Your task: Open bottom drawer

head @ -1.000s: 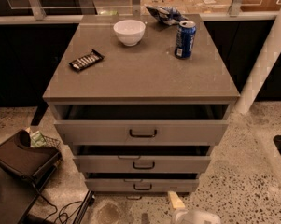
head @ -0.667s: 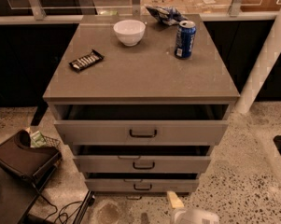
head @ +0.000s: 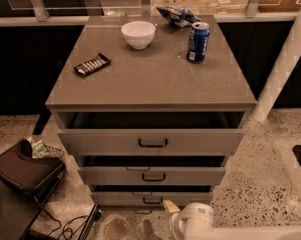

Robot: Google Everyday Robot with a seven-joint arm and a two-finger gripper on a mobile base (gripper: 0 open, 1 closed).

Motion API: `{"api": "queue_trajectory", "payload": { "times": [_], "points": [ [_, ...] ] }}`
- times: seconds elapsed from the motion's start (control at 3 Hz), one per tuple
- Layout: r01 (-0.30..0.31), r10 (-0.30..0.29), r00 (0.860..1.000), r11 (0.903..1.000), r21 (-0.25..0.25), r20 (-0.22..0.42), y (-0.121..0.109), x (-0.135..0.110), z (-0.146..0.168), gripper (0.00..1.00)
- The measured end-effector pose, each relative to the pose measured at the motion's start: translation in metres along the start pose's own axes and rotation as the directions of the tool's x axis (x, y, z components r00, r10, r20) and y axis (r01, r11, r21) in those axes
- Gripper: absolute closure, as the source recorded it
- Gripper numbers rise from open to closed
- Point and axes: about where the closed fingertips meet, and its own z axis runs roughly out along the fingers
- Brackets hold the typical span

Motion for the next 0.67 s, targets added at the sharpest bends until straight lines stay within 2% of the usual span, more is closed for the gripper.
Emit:
{"api": "queue_trajectory", "payload": {
  "times": [0.33, 0.67],
  "points": [
    [0.025, -0.024, 0.999, 0.9988, -0.042, 0.026, -0.009, -0.008, 0.036, 0.0],
    [0.039, -0.038, 0.999, 0.9977, -0.056, 0.025, -0.014, -0.014, 0.057, 0.0]
  ]
}}
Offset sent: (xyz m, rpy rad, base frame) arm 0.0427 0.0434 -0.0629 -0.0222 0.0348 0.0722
